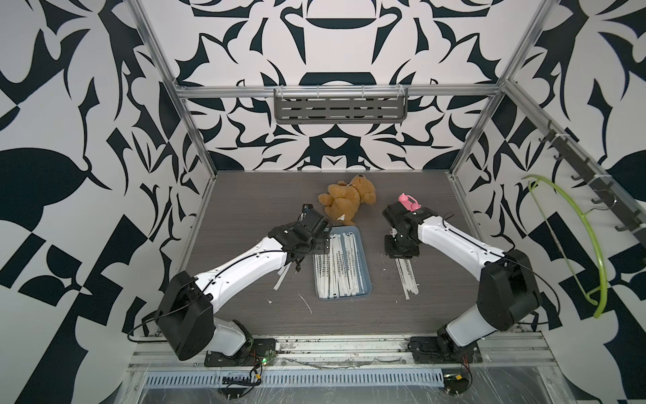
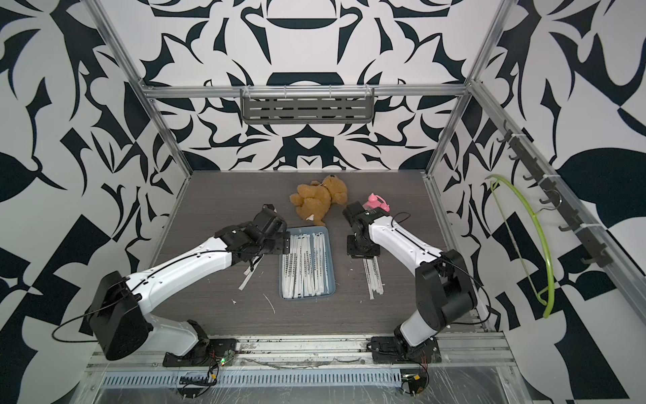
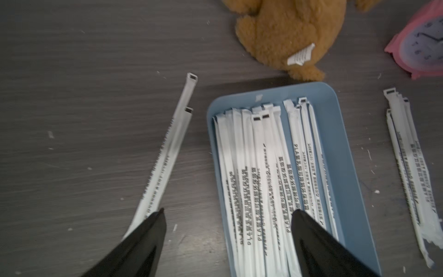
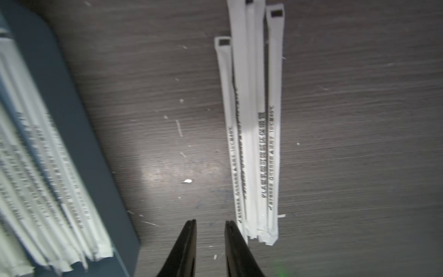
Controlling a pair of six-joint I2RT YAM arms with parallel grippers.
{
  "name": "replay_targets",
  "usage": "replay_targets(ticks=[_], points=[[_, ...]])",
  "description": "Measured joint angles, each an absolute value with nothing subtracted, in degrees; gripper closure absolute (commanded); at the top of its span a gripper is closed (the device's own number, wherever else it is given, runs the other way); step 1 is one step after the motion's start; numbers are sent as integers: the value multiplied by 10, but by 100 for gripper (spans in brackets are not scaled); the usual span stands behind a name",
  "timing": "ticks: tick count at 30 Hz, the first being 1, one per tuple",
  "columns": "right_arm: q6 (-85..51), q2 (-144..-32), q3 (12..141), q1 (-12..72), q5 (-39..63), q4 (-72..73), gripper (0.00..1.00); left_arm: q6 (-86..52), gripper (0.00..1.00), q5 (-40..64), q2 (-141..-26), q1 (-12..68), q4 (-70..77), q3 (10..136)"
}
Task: Put the straws into the storage box
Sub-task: Pick up the straw from the center of the board.
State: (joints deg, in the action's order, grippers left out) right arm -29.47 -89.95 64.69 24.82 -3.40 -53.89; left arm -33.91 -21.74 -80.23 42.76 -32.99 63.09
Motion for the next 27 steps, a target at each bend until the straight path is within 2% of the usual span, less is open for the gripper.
replay_targets(ticks=[7,16,27], points=[[-279,-901,603,236,-30,-550,72,-324,2,-193,-749,333,-267,584],[-274,-940,578,235,-20,-517,76,-362,6,-113,-756,335,-218,529],[-265,-977,568,230,-29,-476,76,-396,7,-59,-798,335,-190,527]])
